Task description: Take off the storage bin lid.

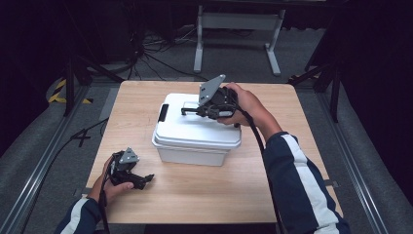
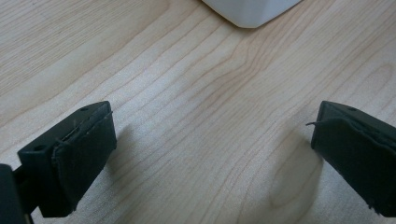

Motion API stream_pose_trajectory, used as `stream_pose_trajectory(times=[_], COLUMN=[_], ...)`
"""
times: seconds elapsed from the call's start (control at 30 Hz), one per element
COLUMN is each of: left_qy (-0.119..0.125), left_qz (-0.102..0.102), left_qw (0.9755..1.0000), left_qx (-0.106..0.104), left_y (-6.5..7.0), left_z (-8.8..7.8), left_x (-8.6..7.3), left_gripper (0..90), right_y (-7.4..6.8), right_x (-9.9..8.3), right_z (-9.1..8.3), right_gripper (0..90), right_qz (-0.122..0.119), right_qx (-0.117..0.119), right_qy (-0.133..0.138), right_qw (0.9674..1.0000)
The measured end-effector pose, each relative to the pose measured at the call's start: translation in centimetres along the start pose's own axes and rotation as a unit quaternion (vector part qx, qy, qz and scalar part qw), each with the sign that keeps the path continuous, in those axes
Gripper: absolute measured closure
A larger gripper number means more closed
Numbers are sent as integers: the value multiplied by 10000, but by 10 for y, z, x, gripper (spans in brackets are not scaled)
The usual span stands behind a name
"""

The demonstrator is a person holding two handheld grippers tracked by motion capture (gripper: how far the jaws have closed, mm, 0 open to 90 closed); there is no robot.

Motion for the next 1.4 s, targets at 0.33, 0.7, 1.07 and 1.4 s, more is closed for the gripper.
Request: stream_pose_trajectory(times=[0.33, 0.7, 1.07, 1.4], left_qy=[50, 39, 25, 37], left_qz=[-22, -43, -58, -68], left_qw=[10000, 10000, 10000, 10000], left_qx=[20, 17, 25, 40], left_y=[0, 1, 1, 1], left_z=[1, 0, 0, 0], left_x=[0, 0, 0, 0], left_gripper=[5, 5, 5, 5], right_y=[2, 1, 3, 4], right_x=[-19, -42, -62, -85], right_z=[-24, -58, -86, -112], right_gripper=[845, 845, 845, 844], right_qz=[71, 171, 274, 359], right_qx=[-166, -415, -619, -797], right_qy=[-59, -72, -91, -204], right_qw=[9998, 9990, 9977, 9960])
Point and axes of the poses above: each handheld gripper's, and its own axes: z roughly forward along the jaws, x roughly out of its top, y roughly to its right, the point moved 10 cm from there along z, roughly forward along the jaws, and after that the axes turned 8 degrees about y, right-handed, at the moved point
